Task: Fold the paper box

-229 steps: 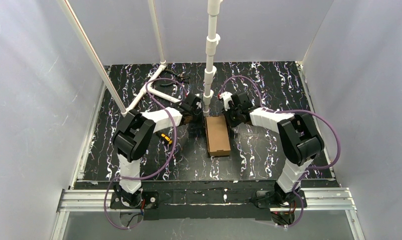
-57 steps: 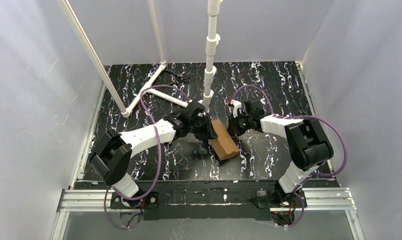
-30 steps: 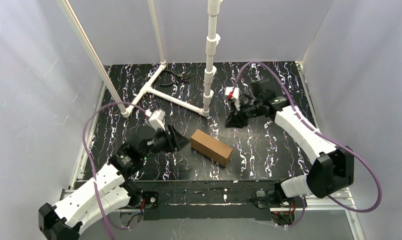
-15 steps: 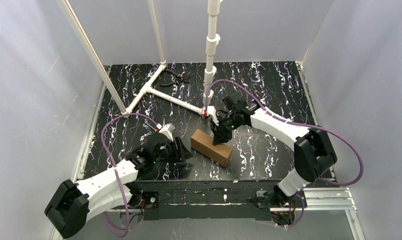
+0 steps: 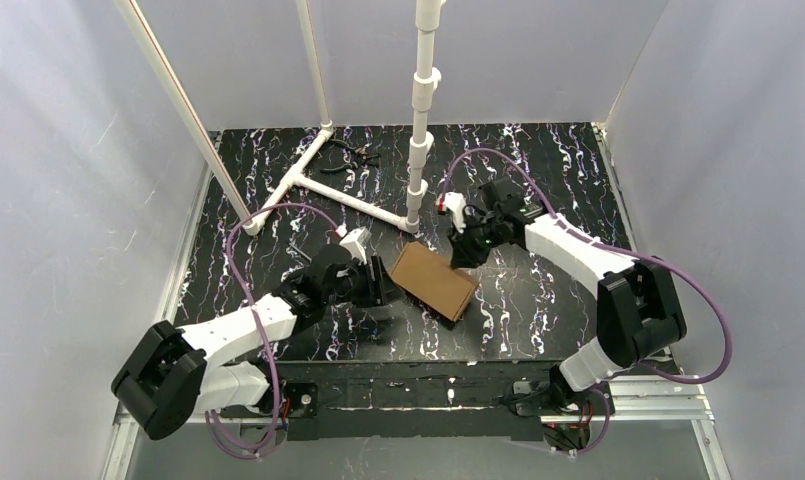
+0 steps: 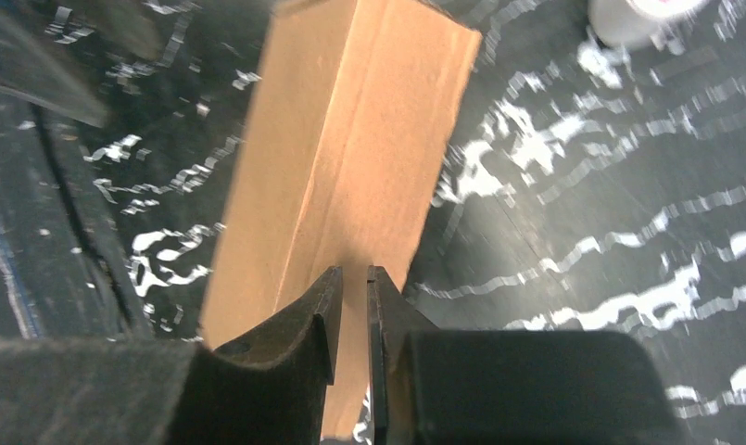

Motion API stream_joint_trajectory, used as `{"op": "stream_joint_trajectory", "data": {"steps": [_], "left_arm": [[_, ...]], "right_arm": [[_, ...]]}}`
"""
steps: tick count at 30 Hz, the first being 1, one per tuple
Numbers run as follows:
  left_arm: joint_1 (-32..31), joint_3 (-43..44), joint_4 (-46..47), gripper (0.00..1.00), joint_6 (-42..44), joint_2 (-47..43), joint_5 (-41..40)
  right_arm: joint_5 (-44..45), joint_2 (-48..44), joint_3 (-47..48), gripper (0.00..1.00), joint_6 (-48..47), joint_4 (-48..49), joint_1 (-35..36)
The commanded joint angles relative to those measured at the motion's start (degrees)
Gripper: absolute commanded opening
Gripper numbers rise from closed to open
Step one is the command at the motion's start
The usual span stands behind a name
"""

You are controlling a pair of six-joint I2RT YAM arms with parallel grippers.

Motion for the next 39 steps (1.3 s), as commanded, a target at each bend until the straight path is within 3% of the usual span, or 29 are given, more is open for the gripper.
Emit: {"op": "stream_joint_trajectory", "data": {"steps": [1,4,8,12,15,17,18,20,21,25,35,39], "left_arm": [[0.4,3.5,1.4,0.47,2.5,0.0,0.9],[0.7,3.2,1.3,0.5,2.6,-2.3,-0.2],[3.8,1.4,1.0,0.65,-0.2,-8.3,-0.5],[8.7,0.9,0.9,0.97,-5.8,-14.0,2.4],[13.7,4.5,0.3,0.98,-9.4,-15.1,10.6],[17.8,10.7,-8.6,0.98,-8.2,-15.0,15.0],[19.7,15.2,-17.6,0.98,-4.8,-14.6,14.8],[21.3,27.9,-36.9,0.98,6.4,-12.7,8.4],[21.7,44.9,-53.5,0.98,17.2,-10.0,-2.6],[21.9,50.4,-54.1,0.98,17.7,-12.0,1.1],[21.8,54.5,-53.7,0.98,14.5,-15.7,5.2],[21.8,53.6,-48.6,0.98,9.5,-17.2,9.5]], "right_arm": [[3.8,-1.0,-2.5,0.25,-1.6,-3.6,-4.4],[3.6,-1.1,-2.9,0.25,-3.5,-5.7,-7.4],[3.1,-3.6,2.5,0.29,-6.6,-10.8,-13.0],[0.7,-9.0,4.4,0.42,-7.3,-11.3,-16.9],[2.0,-13.8,3.3,0.63,-7.6,-10.3,-19.2],[2.7,-16.0,4.8,0.87,-5.2,-10.1,-22.0],[1.8,-16.9,6.3,0.97,-1.8,-9.8,-24.3],[2.9,-17.4,9.7,0.98,7.6,-7.4,-28.5],[7.9,-16.9,17.9,0.98,18.1,-8.8,-32.7],[4.4,-20.7,22.8,0.98,14.7,-11.4,-33.7],[5.1,-24.0,26.2,0.98,25.5,-10.9,-35.0],[1.7,-24.9,26.6,0.98,25.8,-11.7,-35.8]]}}
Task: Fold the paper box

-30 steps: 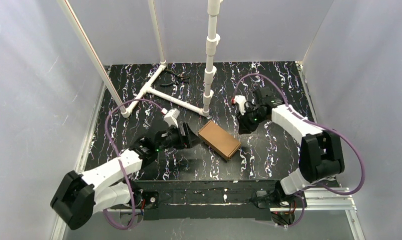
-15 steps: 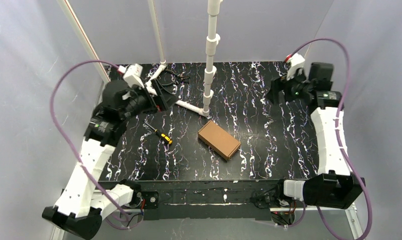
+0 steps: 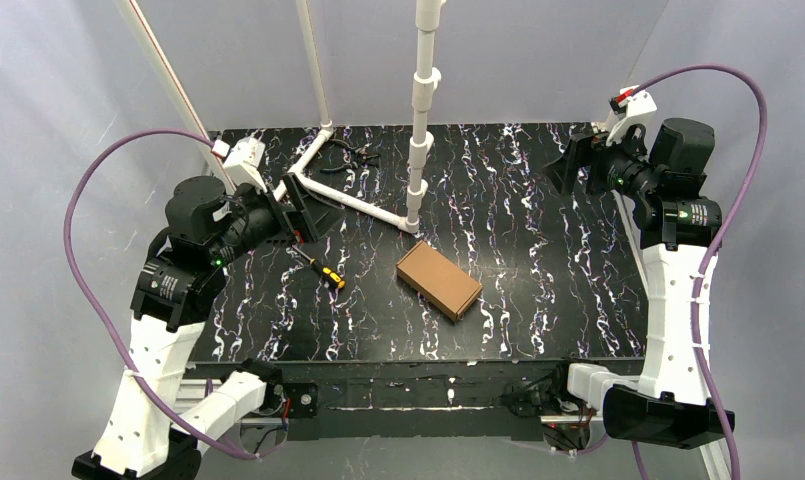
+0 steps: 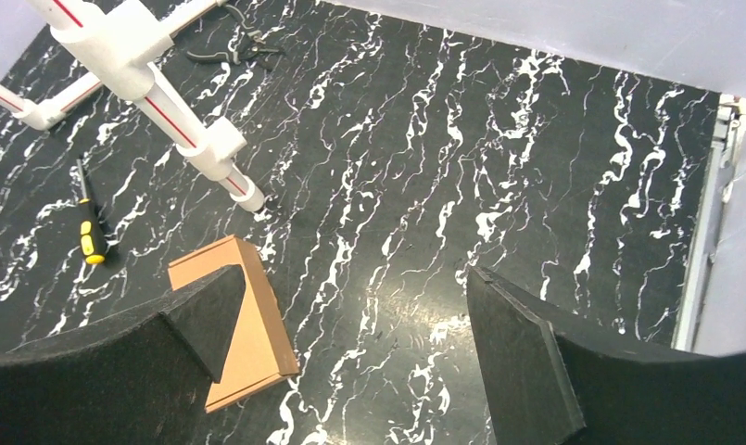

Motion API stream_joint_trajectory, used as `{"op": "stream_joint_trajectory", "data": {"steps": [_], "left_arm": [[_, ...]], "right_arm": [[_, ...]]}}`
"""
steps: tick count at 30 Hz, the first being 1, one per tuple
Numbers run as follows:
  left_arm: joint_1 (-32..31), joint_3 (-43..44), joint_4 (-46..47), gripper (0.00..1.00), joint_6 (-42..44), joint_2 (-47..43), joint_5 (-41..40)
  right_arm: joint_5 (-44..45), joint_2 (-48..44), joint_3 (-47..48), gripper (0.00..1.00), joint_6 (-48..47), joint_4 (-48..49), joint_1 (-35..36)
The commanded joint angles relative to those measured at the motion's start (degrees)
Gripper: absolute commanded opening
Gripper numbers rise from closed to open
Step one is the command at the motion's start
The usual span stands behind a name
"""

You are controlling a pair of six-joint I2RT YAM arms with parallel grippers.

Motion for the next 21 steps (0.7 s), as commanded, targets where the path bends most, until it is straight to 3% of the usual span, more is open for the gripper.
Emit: {"op": "stream_joint_trajectory", "data": {"steps": [1,21], "left_arm": [[0.2,0.6,4.9,0.98,-5.2,-2.3,5.4],[0.1,-2.9,1.2,0.98,-1.1,-5.2,-1.1]], "right_arm": [[-3.9,-1.3,2.2,0.98,3.4,-0.2,-1.1],[-9.0,-2.5,1.8,0.98,2.4,-0.8,-1.9]]}}
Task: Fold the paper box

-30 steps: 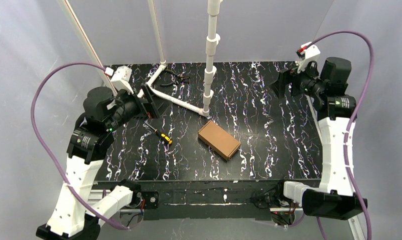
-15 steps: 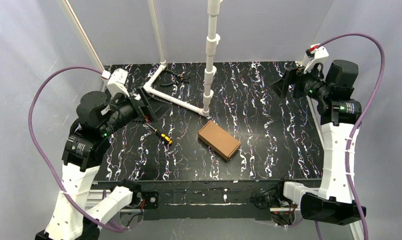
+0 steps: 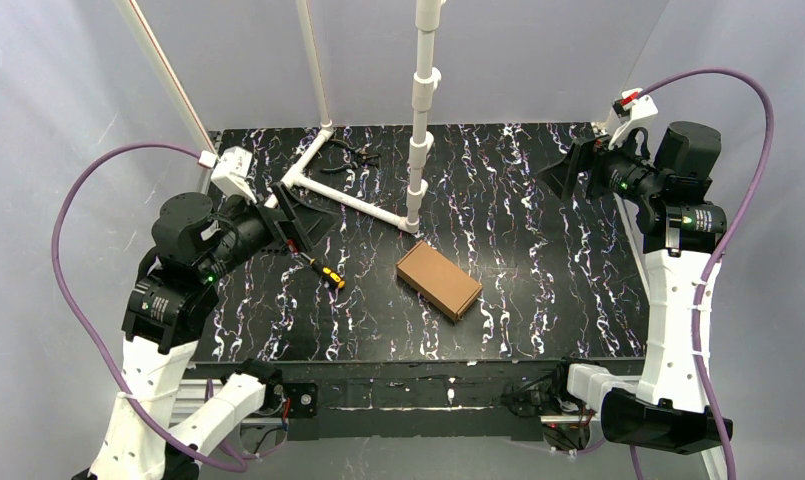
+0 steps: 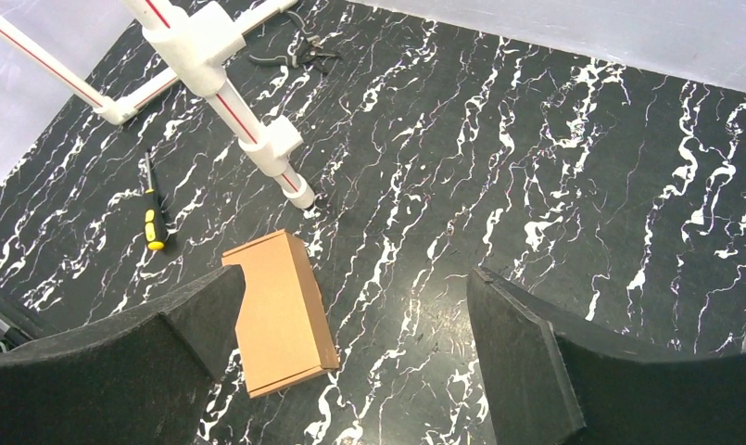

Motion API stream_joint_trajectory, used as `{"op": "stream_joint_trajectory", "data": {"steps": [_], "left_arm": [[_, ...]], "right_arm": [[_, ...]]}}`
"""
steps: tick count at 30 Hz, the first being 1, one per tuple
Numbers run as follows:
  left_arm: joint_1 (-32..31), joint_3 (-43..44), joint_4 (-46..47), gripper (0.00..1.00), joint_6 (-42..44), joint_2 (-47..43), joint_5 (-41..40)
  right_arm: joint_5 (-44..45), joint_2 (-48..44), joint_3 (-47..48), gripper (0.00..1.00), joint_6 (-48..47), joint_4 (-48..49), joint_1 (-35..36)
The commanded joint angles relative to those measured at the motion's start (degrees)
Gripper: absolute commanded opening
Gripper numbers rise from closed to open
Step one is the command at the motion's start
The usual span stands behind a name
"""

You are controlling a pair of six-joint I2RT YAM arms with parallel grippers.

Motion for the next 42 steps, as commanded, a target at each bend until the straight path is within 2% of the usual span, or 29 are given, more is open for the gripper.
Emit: {"op": "stream_joint_trajectory", "data": {"steps": [1,9,42], "left_arm": [[0.1,-0.9,-0.9,0.98,2.0,-0.9,-1.7],[0.1,-3.6,-0.1,0.98,1.5,-2.2,-2.0],[0.2,-4.6,-0.2,0.98,2.0,-2.9,-2.9]], "right_arm": [[-1.8,-1.2,1.6,0.98,-0.2,0.3,-0.5],[-2.6,-1.5,0.7,0.98,-0.5,0.4,-0.6],[-3.9,-1.6,0.0,0.98,0.1,1.0,-0.9]]}}
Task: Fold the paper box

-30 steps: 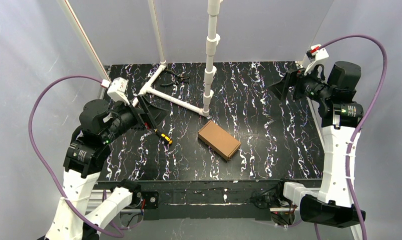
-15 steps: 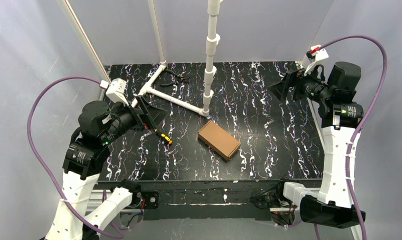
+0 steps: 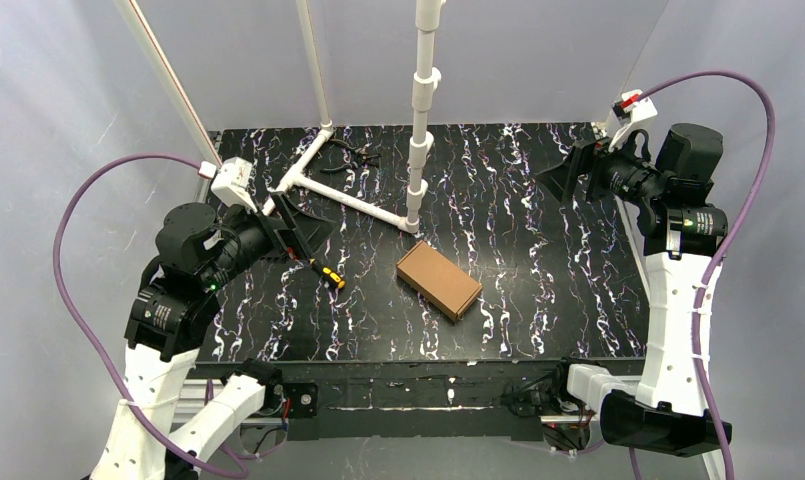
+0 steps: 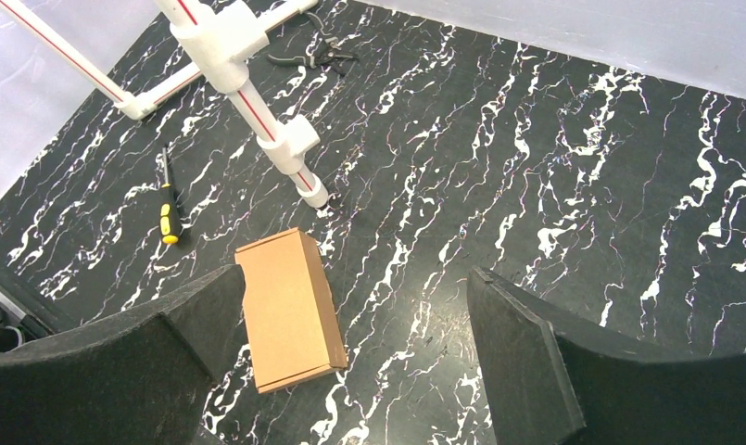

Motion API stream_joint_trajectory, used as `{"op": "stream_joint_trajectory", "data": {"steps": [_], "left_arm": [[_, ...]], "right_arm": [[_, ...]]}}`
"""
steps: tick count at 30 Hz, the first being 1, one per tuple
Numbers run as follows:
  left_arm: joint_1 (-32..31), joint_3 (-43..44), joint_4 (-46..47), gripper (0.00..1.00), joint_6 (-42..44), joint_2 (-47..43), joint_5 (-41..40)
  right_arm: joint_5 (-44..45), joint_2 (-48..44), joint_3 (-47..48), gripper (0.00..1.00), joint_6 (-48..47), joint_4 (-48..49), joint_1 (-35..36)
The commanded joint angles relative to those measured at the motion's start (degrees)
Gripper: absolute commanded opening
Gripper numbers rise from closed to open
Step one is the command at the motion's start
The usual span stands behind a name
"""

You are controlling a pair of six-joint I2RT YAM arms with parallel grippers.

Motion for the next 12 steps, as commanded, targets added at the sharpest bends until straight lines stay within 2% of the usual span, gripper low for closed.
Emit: {"op": "stream_joint_trajectory", "data": {"steps": [1,12], "left_arm": [[0.1,-0.7,0.2,0.98,1.2,-0.4,-0.5],[0.2,-0.8,0.2,0.98,1.4,-0.3,-0.7]], "right_arm": [[-1.2,-1.0,0.2,0.99,0.3,1.0,-0.6],[-0.7,-0.7,-0.1,0.98,1.1,1.4,-0.9]]}}
